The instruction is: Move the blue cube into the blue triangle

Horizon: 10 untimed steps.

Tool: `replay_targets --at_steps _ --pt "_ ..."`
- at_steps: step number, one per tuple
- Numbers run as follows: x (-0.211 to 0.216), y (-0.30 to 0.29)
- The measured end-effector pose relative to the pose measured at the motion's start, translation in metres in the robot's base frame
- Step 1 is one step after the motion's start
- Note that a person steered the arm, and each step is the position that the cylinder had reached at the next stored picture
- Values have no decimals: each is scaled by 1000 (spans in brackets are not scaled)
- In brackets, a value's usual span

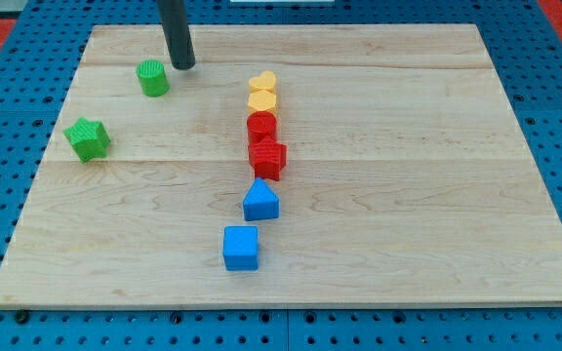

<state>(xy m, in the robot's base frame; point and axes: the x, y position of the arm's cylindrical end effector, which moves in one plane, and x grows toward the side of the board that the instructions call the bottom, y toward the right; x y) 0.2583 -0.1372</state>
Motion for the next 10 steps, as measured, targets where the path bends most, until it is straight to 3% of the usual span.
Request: replay_targets --at_steps 2,3,4,6,8,10 --pt "120 -63" --pt "120 -52" --pt "88 -14" --pt "81 -8" --pt "152 15" --pt "313 15"
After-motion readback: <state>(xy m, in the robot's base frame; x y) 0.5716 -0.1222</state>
